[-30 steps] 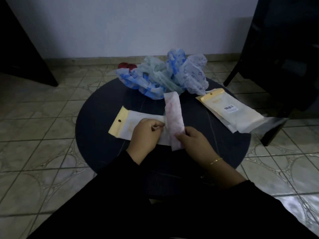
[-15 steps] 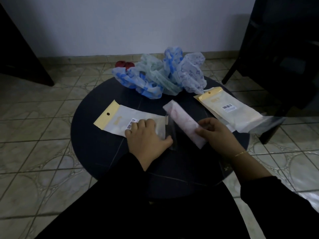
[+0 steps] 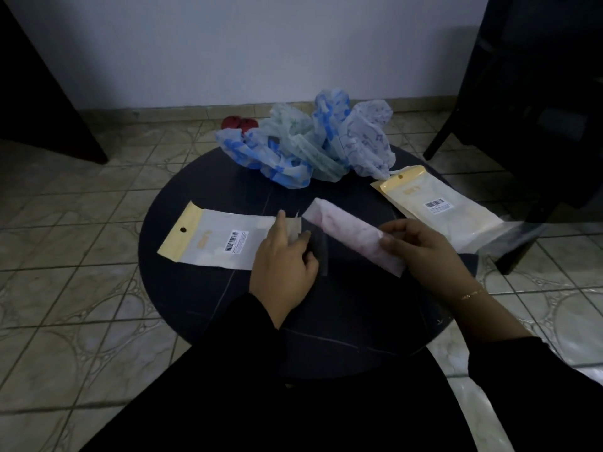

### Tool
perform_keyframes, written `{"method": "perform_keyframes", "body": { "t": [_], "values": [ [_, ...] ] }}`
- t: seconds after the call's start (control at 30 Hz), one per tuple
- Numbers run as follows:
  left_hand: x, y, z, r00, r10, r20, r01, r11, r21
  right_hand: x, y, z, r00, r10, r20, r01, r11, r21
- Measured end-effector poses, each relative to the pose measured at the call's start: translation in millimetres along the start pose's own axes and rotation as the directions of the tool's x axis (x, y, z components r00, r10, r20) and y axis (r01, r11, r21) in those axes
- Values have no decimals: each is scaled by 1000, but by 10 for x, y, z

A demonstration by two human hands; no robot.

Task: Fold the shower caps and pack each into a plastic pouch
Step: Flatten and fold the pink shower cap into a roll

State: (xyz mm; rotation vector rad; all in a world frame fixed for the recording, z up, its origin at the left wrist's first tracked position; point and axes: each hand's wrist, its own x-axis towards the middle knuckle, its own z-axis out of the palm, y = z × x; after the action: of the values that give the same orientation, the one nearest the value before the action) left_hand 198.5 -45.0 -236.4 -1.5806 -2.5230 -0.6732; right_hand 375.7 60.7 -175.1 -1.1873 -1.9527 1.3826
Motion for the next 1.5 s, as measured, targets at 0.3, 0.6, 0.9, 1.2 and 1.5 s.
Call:
{"method": "perform_keyframes", "body": {
  "t": [0.3,0.6,0.9,1.2,1.5],
  "values": [
    [1,9,-1,999,37,6,-38,997,61,173,-49,32,991,18,130,25,947,-322],
    [7,-21,5,972,231,35,-232,972,29,365,-286,391,969,-27,246,150,854,-498],
    [-15,-131,-129,981,164,-101,-189,919,-346,412,-322,594,960,1,279,158,821,-549],
    [-32,-206,-58,983,142,114,-151,986,76,390,-319,648,962,-30,271,161,865,-474],
    [-61,-201,-73,990,116,79,-124,987,106,221,-210,838,996,26,-90,-23,999,34]
  ]
}}
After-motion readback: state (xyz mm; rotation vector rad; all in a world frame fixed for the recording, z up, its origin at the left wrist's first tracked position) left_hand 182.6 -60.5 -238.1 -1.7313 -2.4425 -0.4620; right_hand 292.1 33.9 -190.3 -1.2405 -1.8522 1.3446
